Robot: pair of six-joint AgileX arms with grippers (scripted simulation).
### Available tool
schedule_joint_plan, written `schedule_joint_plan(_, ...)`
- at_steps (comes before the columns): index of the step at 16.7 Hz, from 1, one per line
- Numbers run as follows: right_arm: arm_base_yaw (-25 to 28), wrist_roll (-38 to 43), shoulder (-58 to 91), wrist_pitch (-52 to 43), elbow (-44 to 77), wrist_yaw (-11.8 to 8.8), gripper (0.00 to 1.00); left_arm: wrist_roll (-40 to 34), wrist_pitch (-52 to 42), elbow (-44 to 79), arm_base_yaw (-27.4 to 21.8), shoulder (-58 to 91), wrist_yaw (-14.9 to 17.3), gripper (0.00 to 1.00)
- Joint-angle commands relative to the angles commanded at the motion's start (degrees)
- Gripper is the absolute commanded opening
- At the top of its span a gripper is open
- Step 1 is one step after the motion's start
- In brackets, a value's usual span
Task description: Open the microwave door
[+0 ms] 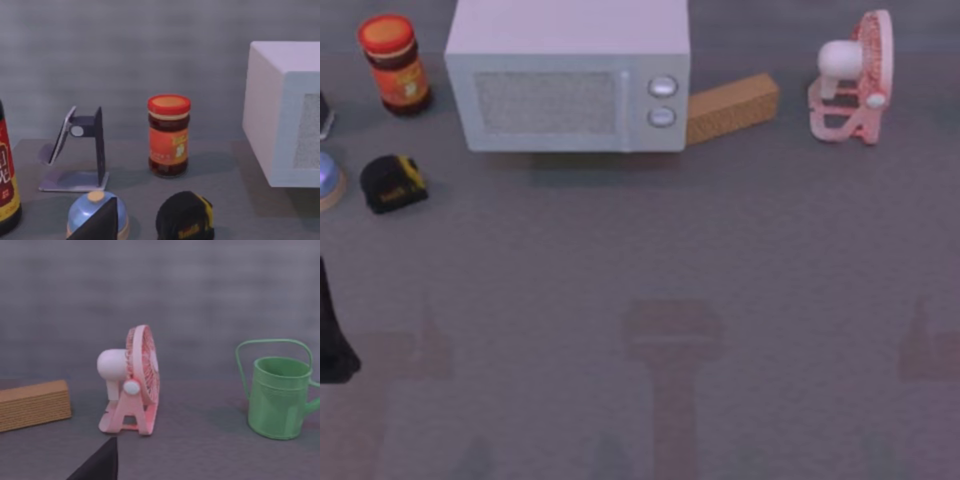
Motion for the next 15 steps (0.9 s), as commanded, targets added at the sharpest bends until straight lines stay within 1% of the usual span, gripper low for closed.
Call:
schedule_joint_plan(4,0.0,0.0,0.0,0.0,0.0,0.0,1.0,-0.4,-1.3,1.6,-0.6,1.7,-0.3,1.0)
schedule_joint_plan(7,0.0,0.0,0.0,0.0,0.0,0.0,1.0,-1.9,-6.3,8.1,-2.8,8.8,-1.5,1.0)
schedule_joint_plan(11,0.0,0.0,0.0,0.0,0.0,0.0,1.0,-6.0,-16.3,24.8,-7.6,26.3,-4.1,1.0)
schedule_joint_plan(15,0.0,0.0,0.0,0.0,0.0,0.0,1.0,-11.7,-27.6,49.0,-13.7,49.7,-7.1,1.0)
